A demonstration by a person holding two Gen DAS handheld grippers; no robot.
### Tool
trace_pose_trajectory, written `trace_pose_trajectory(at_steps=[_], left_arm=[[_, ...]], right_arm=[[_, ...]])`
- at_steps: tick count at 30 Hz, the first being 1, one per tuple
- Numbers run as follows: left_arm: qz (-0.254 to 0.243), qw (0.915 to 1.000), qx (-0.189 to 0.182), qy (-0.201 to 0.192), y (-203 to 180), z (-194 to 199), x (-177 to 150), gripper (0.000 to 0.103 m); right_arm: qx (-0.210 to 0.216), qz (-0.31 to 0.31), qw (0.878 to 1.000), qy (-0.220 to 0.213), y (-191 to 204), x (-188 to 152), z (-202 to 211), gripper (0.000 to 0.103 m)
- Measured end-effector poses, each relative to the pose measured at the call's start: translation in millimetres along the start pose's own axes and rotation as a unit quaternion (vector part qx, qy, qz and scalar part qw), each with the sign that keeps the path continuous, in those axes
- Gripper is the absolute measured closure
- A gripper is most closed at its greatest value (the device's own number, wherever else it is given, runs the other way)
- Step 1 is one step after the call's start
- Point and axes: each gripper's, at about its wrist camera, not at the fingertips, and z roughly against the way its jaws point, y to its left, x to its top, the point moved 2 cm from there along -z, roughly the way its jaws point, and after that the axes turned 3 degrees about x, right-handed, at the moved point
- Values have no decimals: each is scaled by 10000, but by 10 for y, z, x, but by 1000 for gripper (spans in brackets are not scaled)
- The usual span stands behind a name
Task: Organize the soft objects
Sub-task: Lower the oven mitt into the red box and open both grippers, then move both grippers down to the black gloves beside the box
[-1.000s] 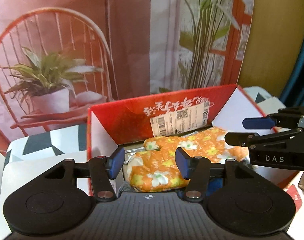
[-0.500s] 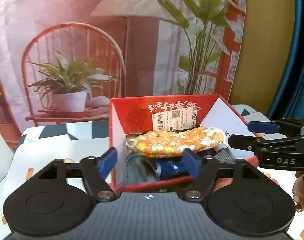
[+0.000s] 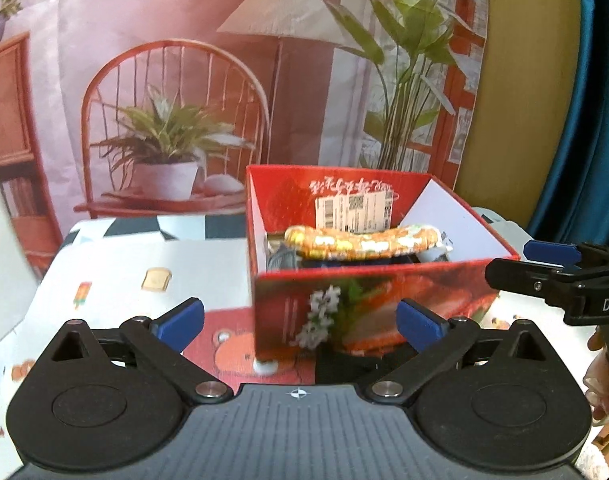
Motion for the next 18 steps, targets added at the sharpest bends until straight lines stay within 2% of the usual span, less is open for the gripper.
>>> trace_pose_trajectory(at_steps=[18], left_arm=[[332, 9991, 44, 252, 13, 159, -591, 0]], right_arm=[[-152, -284, 9990, 299, 63, -701, 243, 1]])
